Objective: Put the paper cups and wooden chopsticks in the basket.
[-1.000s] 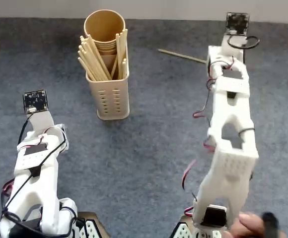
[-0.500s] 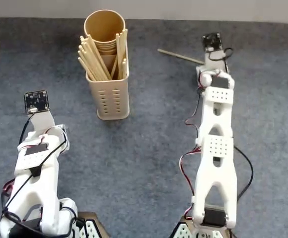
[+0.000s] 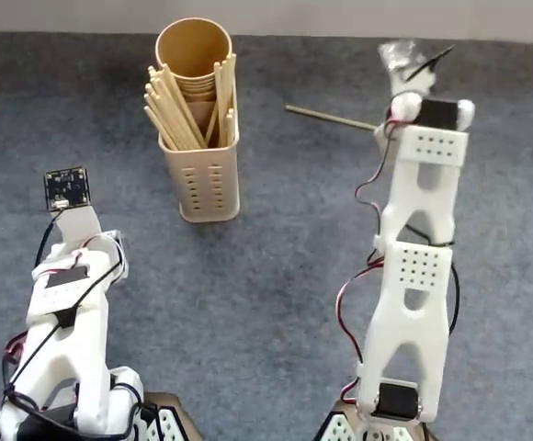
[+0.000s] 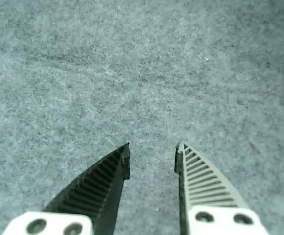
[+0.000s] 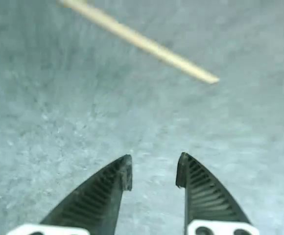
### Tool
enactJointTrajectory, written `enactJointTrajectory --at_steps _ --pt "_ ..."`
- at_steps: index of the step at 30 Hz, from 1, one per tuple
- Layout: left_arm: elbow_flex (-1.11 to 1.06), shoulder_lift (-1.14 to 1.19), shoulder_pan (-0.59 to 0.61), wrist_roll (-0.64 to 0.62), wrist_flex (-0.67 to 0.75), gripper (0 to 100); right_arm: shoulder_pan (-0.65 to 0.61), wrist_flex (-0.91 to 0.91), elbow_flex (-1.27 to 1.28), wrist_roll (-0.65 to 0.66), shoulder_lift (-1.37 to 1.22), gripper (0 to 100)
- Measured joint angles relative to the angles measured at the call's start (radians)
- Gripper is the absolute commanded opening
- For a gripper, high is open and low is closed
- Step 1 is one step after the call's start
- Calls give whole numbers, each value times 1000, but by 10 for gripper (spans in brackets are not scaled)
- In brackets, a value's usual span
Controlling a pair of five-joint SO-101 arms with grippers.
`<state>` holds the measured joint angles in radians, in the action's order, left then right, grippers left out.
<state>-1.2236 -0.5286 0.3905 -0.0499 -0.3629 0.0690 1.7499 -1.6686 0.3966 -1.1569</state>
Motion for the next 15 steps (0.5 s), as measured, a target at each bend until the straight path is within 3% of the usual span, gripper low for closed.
enactJointTrajectory --at_steps 7,15 --pt "0 0 0 0 0 179 12 -40 6 -8 226 161" --pt "0 0 0 0 0 178 -14 -520 316 -120 149 161"
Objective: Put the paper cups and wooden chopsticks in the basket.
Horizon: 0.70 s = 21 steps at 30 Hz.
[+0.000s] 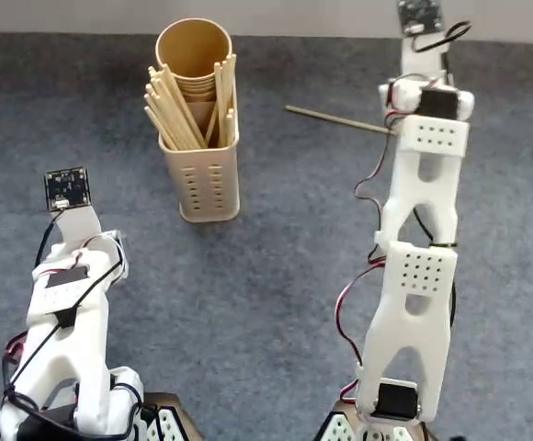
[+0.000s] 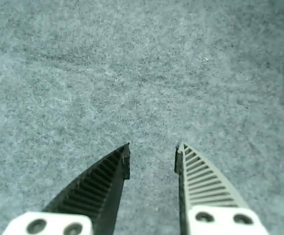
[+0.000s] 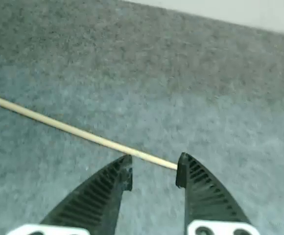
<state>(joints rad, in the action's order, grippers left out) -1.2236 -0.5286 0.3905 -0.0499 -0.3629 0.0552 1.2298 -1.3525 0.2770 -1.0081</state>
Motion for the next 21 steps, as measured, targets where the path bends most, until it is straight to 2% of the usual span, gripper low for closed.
enactJointTrajectory --at_steps 3,7,21 --pt "0 0 0 0 0 178 -20 -138 141 -6 -11 160" --pt "0 0 0 0 0 178 -29 -216 216 -8 -11 160" --pt "0 0 0 0 0 178 -29 -193 531 -6 -6 160"
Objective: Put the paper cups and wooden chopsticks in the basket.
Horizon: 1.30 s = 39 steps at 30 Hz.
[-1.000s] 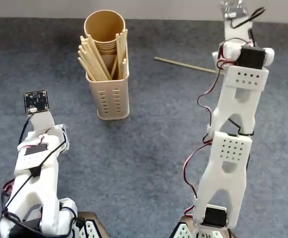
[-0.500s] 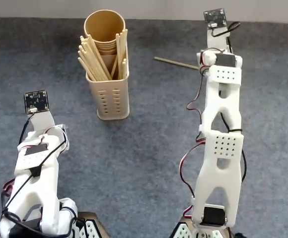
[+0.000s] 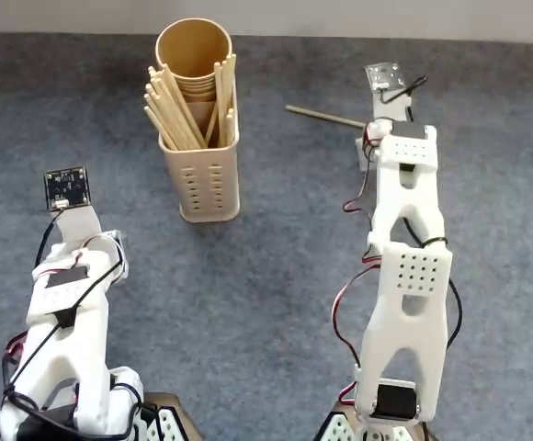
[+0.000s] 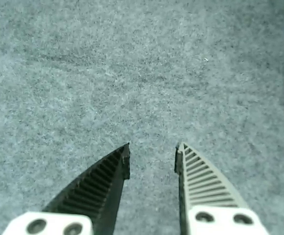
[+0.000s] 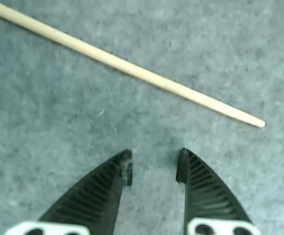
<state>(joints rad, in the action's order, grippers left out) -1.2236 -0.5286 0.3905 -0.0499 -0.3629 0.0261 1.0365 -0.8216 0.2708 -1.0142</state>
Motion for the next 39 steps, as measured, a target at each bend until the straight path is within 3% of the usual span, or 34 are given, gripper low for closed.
enactJointTrajectory --at_steps 10,13,18,22,28,32,35,39 --pt "0 0 0 0 0 178 28 288 -68 78 14 160" --pt "0 0 0 0 0 178 60 227 -175 20 2 160" --pt "0 0 0 0 0 178 91 -21 -322 -78 -89 160" --pt "0 0 0 0 0 178 40 -138 -339 -8 -196 160" --pt "0 0 0 0 0 178 -2 -166 -370 64 -296 159" --pt "0 0 0 0 0 178 0 -2 -388 118 -279 159" --pt "0 0 0 0 0 178 -5 238 -391 250 -241 159" --pt "0 0 0 0 0 178 -9 598 -420 324 -163 159"
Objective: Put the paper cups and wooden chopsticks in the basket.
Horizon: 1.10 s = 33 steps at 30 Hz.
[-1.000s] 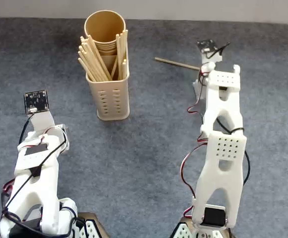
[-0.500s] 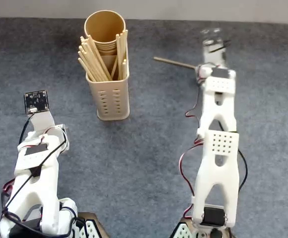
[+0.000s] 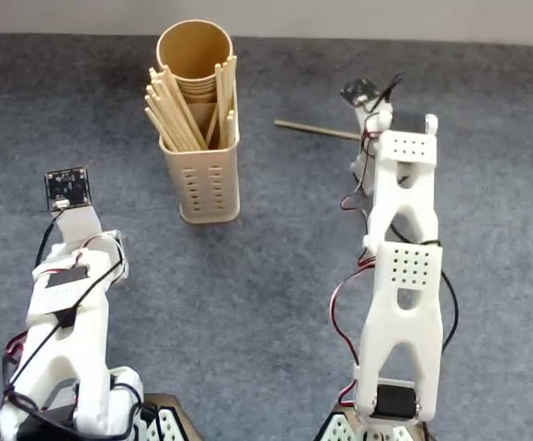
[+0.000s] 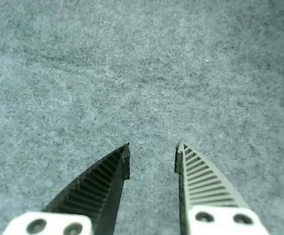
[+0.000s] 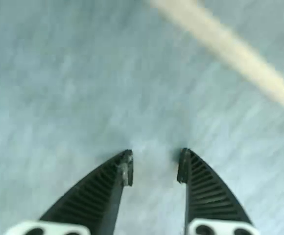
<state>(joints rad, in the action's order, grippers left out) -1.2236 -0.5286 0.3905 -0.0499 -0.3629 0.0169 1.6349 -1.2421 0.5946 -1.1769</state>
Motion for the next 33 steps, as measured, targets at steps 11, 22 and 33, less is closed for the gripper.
enactJointTrajectory --at_steps 11,22,33 --pt "0 0 0 0 0 178 0 87 209 -64 448 159" --pt "0 0 0 0 0 178 0 -687 476 -307 351 159" --pt "0 0 0 0 0 178 3 -876 470 -307 132 159"
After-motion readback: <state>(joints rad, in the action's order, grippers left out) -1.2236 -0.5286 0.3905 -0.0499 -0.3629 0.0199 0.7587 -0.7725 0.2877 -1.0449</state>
